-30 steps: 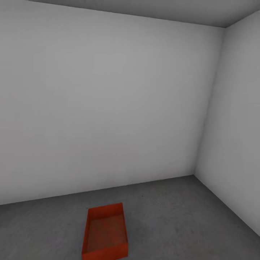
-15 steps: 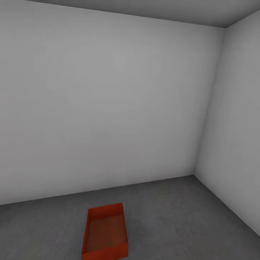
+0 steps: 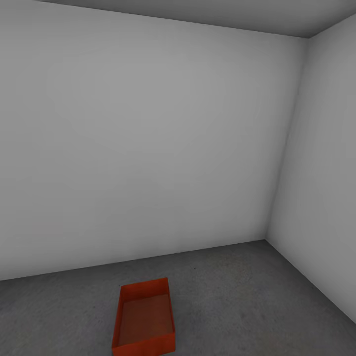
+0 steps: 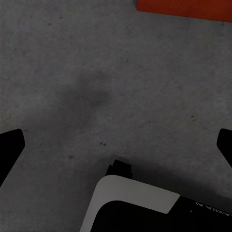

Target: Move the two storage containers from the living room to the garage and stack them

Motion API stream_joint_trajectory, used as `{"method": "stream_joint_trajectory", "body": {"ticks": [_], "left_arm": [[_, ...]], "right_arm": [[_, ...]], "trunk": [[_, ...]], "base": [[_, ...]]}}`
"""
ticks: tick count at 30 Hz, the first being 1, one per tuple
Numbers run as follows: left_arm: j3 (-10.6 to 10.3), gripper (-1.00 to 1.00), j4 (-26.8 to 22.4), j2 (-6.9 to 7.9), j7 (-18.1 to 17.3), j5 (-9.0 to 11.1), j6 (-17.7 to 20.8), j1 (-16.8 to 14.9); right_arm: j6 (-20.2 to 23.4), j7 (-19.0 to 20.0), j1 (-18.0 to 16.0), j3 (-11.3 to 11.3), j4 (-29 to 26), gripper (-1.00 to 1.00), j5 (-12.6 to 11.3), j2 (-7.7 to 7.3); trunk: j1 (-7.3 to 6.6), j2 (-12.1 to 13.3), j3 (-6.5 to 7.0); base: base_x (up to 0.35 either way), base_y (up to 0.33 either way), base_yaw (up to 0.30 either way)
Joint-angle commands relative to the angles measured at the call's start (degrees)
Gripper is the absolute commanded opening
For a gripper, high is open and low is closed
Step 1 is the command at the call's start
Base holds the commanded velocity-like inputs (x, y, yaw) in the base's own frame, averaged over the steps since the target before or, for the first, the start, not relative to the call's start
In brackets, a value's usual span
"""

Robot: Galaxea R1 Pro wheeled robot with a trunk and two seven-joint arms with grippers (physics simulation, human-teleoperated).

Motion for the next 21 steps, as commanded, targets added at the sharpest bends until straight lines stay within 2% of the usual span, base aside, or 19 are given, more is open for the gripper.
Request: {"method": "stream_joint_trajectory", "body": {"ticks": [1, 11, 21], "left_arm": [[0.40, 1.00, 0.05, -0.01, 0.03, 0.00, -0.19, -0.05], [0.40, 1.00, 0.05, -0.01, 0.03, 0.00, -0.19, -0.05], [0.40, 1.00, 0.05, -0.01, 0.03, 0.00, -0.19, -0.05]], "right_arm": [[-0.33, -0.04, -0.08, 0.49, 0.18, 1.00, -0.52, 0.04], [-0.36, -0.06, -0.08, 0.49, 0.17, 1.00, -0.68, -0.11], [-0.62, -0.06, -0.08, 0.49, 0.17, 1.00, -0.91, -0.25]], "trunk": [[0.01, -0.06, -0.08], [0.01, -0.06, 0.13], [0.01, -0.06, 0.24]], "base": [[0.000, 0.000, 0.000], [0.000, 0.000, -0.047], [0.000, 0.000, -0.208]]}}
